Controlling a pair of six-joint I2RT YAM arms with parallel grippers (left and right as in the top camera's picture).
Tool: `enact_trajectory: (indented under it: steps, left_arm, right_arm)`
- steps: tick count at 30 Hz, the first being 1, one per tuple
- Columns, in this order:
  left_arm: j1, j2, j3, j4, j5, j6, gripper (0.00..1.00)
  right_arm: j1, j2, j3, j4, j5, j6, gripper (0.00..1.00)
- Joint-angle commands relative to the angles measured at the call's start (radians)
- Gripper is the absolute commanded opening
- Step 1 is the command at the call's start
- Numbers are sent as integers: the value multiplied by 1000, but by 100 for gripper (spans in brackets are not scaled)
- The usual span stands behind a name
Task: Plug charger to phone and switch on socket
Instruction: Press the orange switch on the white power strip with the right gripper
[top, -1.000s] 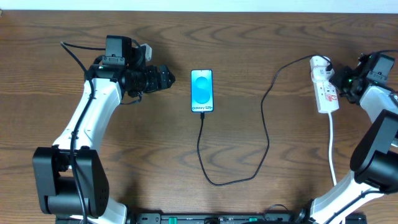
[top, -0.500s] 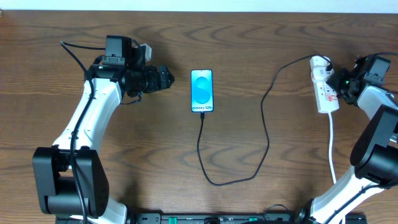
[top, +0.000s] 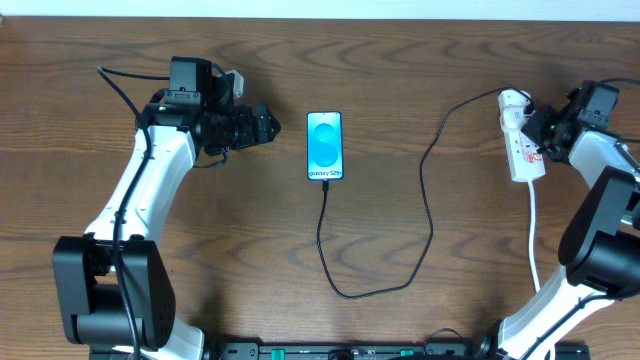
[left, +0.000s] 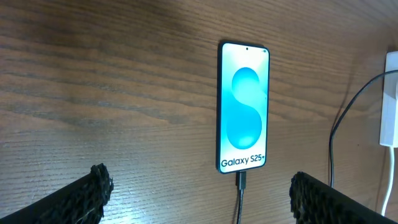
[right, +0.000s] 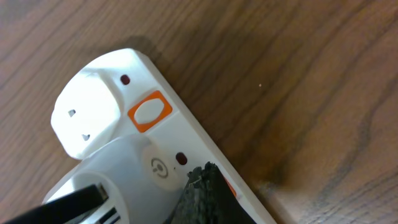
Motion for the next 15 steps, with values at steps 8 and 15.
enact_trajectory:
  steps: [8, 15]
  left_arm:
    - [2, -8, -1, -1, -9, 17, 93]
    - [2, -8, -1, -1, -9, 17, 94]
  right_arm:
    - [134, 90, -24, -61, -255, 16, 1]
    - [178, 90, -24, -100, -283, 24, 1]
